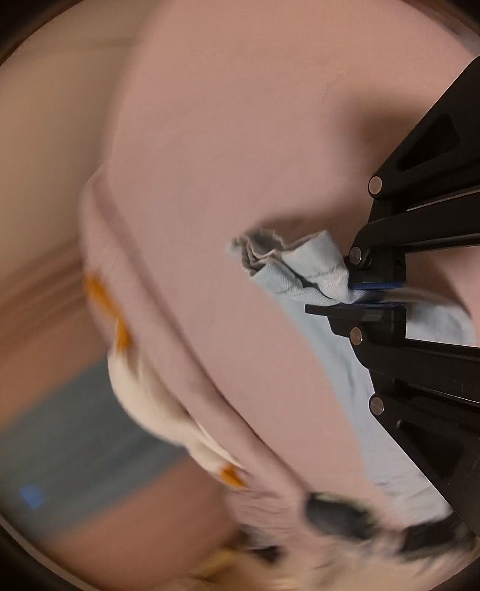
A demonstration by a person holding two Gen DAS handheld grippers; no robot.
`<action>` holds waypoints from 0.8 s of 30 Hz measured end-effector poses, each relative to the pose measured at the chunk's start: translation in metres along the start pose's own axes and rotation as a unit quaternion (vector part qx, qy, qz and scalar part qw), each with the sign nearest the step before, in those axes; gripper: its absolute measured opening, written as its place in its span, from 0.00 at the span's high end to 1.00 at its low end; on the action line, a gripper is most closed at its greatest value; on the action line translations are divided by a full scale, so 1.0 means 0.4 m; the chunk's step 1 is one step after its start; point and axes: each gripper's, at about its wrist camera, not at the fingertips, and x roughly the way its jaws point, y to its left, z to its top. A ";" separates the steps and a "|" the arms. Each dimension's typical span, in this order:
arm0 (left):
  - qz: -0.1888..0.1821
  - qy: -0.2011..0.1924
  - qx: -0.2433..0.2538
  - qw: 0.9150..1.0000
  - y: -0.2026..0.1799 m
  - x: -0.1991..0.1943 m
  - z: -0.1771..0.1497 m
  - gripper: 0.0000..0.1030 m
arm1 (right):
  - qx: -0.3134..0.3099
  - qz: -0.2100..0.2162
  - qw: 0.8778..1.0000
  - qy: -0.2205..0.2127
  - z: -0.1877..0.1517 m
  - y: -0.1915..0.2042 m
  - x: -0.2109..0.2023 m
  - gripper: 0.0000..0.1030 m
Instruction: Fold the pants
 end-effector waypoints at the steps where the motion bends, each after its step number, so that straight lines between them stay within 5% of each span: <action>1: -0.025 -0.013 -0.014 1.000 -0.004 -0.011 0.005 0.13 | -0.046 0.001 0.999 -0.010 0.000 0.063 -0.009 0.96; 7: -0.117 -0.050 -0.058 0.990 0.015 -0.031 0.026 0.06 | -0.252 0.061 0.965 -0.038 -0.131 0.378 -0.007 0.96; 12: -0.124 -0.019 -0.127 0.984 0.105 0.010 0.018 0.06 | -0.345 0.088 0.935 -0.004 -0.292 0.513 0.065 0.96; 15: -0.111 -0.016 -0.119 0.987 0.121 0.009 0.015 0.26 | -0.395 0.088 0.914 0.013 -0.372 0.562 0.093 0.96; 17: -0.090 -0.019 -0.099 0.991 0.118 -0.003 0.021 0.50 | -0.429 0.083 0.900 0.012 -0.406 0.577 0.096 0.96; 19: -0.081 -0.023 -0.085 0.993 0.122 -0.018 0.027 0.88 | -0.443 0.085 0.892 0.015 -0.414 0.587 0.096 0.96; 24: -0.047 -0.056 -0.022 0.997 0.118 -0.083 0.031 0.92 | -0.443 0.094 0.891 0.005 -0.390 0.617 0.099 0.96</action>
